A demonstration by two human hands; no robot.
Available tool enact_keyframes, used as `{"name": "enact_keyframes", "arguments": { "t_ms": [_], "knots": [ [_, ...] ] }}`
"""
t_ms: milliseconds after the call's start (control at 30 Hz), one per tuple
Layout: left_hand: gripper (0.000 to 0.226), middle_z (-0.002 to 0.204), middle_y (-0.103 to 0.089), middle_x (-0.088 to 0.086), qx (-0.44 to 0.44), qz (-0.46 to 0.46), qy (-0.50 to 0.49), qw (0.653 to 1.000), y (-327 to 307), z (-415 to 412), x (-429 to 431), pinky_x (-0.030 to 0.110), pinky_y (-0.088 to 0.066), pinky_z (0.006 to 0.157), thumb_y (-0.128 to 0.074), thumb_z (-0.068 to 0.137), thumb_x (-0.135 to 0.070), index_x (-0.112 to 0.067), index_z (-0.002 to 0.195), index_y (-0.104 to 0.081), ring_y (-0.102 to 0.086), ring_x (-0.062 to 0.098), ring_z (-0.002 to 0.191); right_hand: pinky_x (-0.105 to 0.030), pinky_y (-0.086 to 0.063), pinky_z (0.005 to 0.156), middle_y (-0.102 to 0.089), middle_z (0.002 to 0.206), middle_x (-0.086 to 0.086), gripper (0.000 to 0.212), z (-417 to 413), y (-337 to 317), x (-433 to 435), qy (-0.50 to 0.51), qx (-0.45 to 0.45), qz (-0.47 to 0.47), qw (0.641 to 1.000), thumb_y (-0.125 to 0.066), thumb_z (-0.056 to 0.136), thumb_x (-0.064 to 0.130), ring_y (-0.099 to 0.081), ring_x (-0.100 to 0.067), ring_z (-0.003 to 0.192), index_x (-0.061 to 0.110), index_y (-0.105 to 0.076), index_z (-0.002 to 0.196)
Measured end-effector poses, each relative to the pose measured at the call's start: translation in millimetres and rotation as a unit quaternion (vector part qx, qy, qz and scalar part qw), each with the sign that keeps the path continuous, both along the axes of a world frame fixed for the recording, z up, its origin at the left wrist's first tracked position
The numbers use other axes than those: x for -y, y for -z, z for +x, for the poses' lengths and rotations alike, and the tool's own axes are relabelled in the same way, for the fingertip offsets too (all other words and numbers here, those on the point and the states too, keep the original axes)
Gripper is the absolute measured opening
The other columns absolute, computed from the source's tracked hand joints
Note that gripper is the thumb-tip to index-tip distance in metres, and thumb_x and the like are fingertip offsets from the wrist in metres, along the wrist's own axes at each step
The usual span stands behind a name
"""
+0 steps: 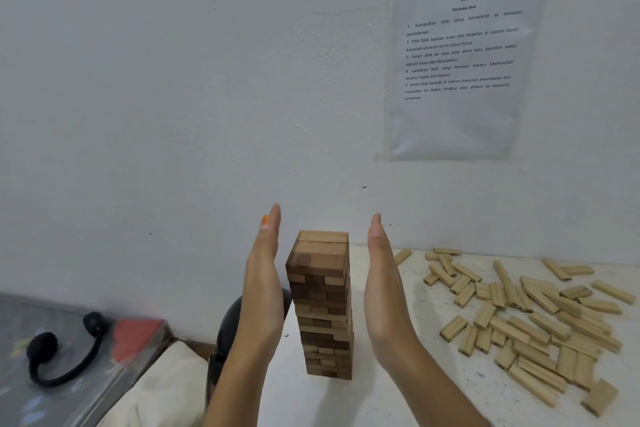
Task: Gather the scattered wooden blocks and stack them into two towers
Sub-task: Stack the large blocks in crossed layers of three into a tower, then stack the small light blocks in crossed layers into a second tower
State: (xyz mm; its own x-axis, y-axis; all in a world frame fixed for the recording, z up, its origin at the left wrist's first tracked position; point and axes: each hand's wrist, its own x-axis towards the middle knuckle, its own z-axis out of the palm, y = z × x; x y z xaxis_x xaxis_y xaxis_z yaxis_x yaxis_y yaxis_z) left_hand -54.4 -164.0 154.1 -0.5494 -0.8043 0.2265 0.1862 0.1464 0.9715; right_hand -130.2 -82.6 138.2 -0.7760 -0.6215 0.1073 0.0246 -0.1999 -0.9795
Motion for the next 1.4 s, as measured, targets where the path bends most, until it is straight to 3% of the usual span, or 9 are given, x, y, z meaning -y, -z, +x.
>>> {"name": "enact_keyframes", "arguments": {
  "t_ms": [100,367,467,567,800,967,1033,1200,1400],
  "knots": [
    [0.07,0.15,-0.034,-0.024,-0.009,-0.045,0.008,0.999,-19.7,-5.3,-7.5,-0.003,-0.018,0.083,-0.021,0.082,-0.058,-0.036,0.147,-0.033,-0.025,-0.006,0.139,-0.018,-0.008,0.106,-0.014,0.154,0.03,0.071,-10.2,-9.4,-12.6,0.014,-0.016,-0.015,1.0,-0.021,0.081,0.064,-0.012,0.017,0.131,0.045,-0.016,0.149],
    [0.055,0.15,-0.036,-0.023,-0.038,-0.107,0.1,0.988,-44.3,-54.6,-47.8,-0.01,-0.023,0.087,-0.023,0.095,-0.05,-0.033,0.147,-0.033,-0.029,-0.016,0.132,-0.016,-0.019,0.105,-0.027,0.153,0.023,0.048,-53.2,-25.1,-45.5,0.069,-0.061,-0.045,0.995,-0.024,0.102,0.045,-0.024,0.008,0.134,0.035,-0.028,0.149],
    [0.049,0.151,-0.034,-0.022,-0.026,-0.096,0.142,0.985,-35.9,-80.5,-65.4,-0.013,-0.022,0.082,-0.023,0.101,-0.045,-0.032,0.148,-0.032,-0.029,-0.015,0.132,-0.003,-0.041,0.082,-0.036,0.148,0.02,0.044,-74.5,-24.7,-60.3,0.088,-0.074,-0.04,0.993,-0.026,0.104,0.039,-0.032,0.003,0.133,0.032,-0.039,0.145],
    [0.051,0.152,-0.031,-0.021,-0.004,-0.102,0.164,0.981,-19.2,-104.0,-78.6,-0.005,-0.02,0.095,-0.024,0.101,-0.046,-0.031,0.149,-0.031,-0.027,-0.013,0.134,-0.018,-0.036,0.104,-0.048,0.141,0.017,0.038,-98.6,-14.0,-75.8,0.109,-0.094,-0.027,0.989,-0.031,0.103,0.033,-0.04,0.0,0.132,0.031,-0.052,0.135],
    [0.043,0.142,-0.047,-0.013,0.081,-0.103,0.141,0.981,46.1,-159.2,-81.9,0.024,-0.037,0.103,-0.047,0.099,-0.038,-0.032,0.141,-0.044,-0.043,0.0,0.128,-0.014,-0.036,0.085,-0.059,0.127,0.011,0.03,-165.5,37.8,-112.5,0.147,-0.078,0.081,0.983,-0.039,0.102,0.02,-0.049,-0.006,0.123,0.027,-0.063,0.12],
    [0.039,0.137,-0.051,-0.007,0.17,-0.121,0.14,0.968,93.2,-197.9,-76.1,0.021,-0.035,0.096,-0.049,0.1,-0.026,-0.024,0.139,-0.047,-0.045,0.002,0.12,-0.016,-0.037,0.082,-0.058,0.115,0.013,0.031,-206.2,76.5,-127.6,0.141,-0.114,0.191,0.965,-0.045,0.099,0.013,-0.051,0.002,0.098,0.026,-0.063,0.12],
    [0.037,0.133,-0.053,-0.007,0.208,-0.171,0.122,0.955,107.3,-212.6,-70.9,0.023,-0.035,0.097,-0.049,0.1,-0.026,-0.022,0.136,-0.049,-0.046,0.007,0.122,-0.021,-0.037,0.087,-0.057,0.119,0.011,0.033,-219.5,88.8,-131.2,0.125,-0.148,0.228,0.954,-0.046,0.098,0.011,-0.049,0.003,0.09,0.023,-0.061,0.124],
    [0.047,0.159,-0.024,0.003,0.362,-0.303,0.108,0.875,134.3,-251.3,-48.0,0.041,-0.008,0.118,-0.036,0.102,-0.039,-0.025,0.147,-0.035,-0.014,0.024,0.148,-0.041,-0.017,0.117,-0.041,0.147,0.004,0.037,-254.1,116.2,-131.3,0.101,-0.268,0.368,0.885,-0.046,0.099,0.021,-0.029,-0.018,0.14,0.031,-0.052,0.134],
    [0.048,0.162,-0.015,0.001,0.437,-0.367,0.147,0.808,162.1,-279.2,-32.8,0.049,-0.002,0.117,-0.027,0.103,-0.043,-0.03,0.149,-0.029,-0.008,0.026,0.148,-0.052,0.006,0.117,-0.007,0.16,0.012,0.045,-278.7,143.3,-125.2,0.008,-0.311,0.491,0.814,-0.029,0.103,0.044,-0.001,-0.019,0.149,0.042,-0.028,0.147]
  ]
}}
